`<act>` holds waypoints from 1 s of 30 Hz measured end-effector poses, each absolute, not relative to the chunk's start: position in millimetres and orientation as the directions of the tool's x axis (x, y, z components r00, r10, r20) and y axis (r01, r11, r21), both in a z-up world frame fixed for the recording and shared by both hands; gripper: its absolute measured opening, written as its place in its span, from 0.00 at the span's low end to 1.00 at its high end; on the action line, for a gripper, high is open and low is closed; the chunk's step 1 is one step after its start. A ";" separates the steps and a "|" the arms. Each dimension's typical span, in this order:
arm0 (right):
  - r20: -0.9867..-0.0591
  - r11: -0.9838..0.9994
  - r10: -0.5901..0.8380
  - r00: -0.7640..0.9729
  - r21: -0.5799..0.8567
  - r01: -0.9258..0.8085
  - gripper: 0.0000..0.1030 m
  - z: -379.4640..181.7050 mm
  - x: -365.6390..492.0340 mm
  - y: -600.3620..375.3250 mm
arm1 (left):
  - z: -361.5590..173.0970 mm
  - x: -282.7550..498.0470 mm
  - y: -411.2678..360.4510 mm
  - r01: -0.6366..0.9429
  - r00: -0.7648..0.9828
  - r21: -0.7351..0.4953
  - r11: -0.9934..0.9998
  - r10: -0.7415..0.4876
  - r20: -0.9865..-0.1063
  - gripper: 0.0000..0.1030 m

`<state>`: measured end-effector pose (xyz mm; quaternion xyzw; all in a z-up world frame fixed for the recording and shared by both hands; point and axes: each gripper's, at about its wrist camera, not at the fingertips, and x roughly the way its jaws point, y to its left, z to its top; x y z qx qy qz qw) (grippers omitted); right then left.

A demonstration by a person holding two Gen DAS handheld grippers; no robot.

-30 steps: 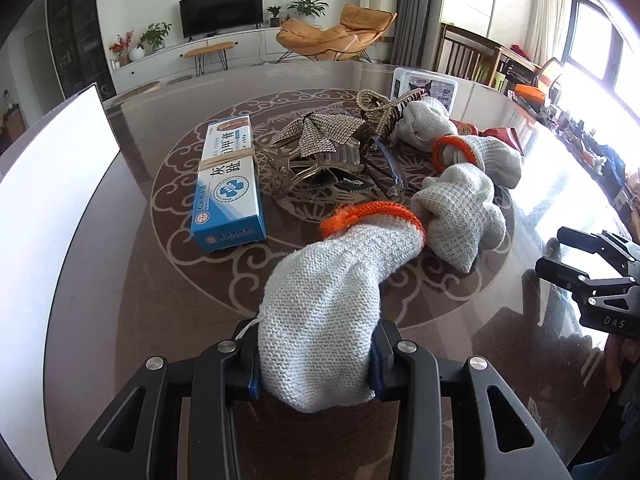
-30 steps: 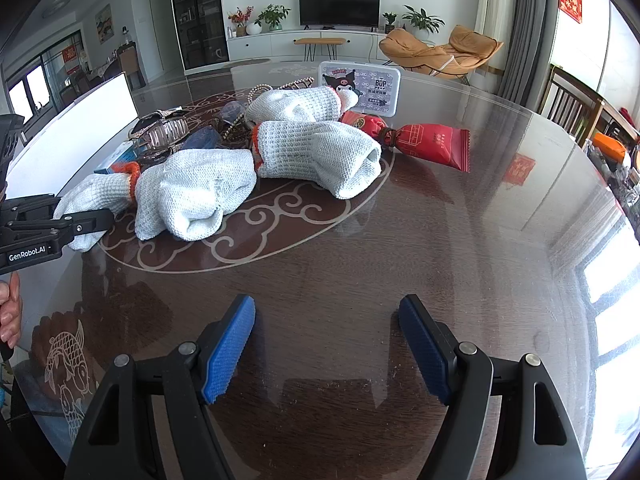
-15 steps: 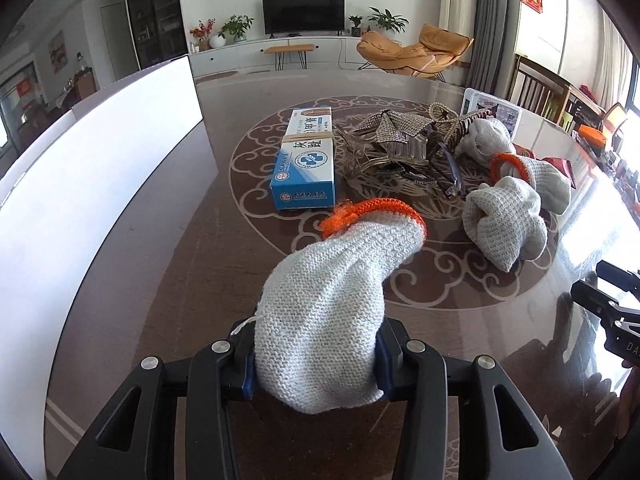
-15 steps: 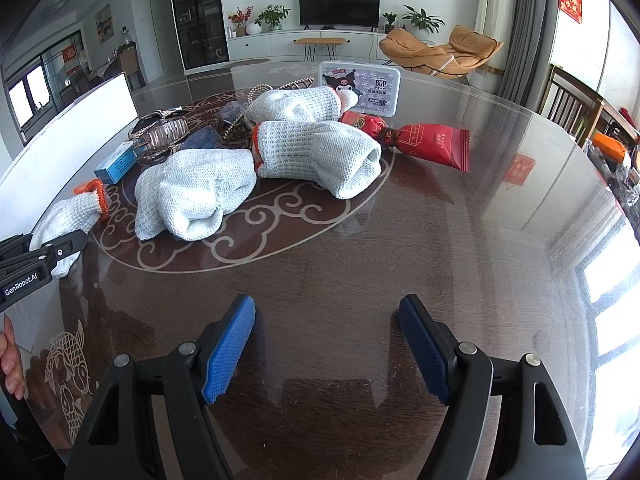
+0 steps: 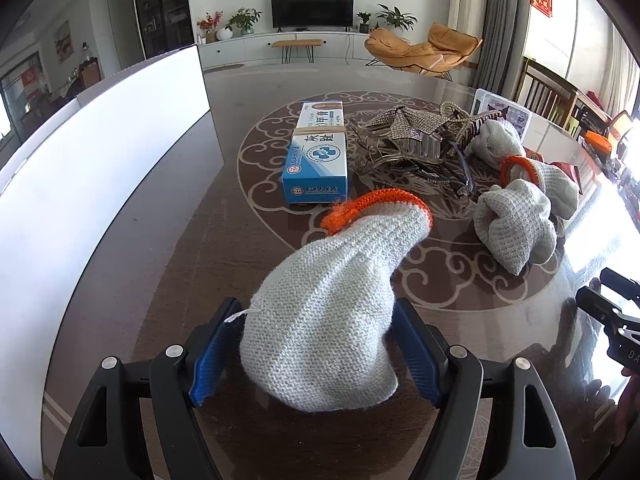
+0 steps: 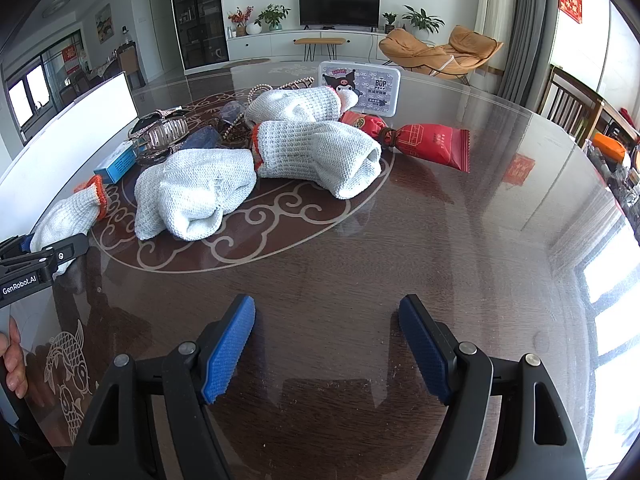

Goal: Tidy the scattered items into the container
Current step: 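Lift the glove with the left gripper while the right gripper approaches another white glove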

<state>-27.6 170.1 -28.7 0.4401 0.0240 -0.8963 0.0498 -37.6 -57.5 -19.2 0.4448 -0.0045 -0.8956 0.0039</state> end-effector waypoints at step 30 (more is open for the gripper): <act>-0.721 -0.891 -0.402 -0.564 0.451 0.058 0.73 -2.1 -64.9 137.8 | -20.3 -39.8 -59.9 0.020 -0.603 0.012 -1.000 -0.021 -0.798 0.80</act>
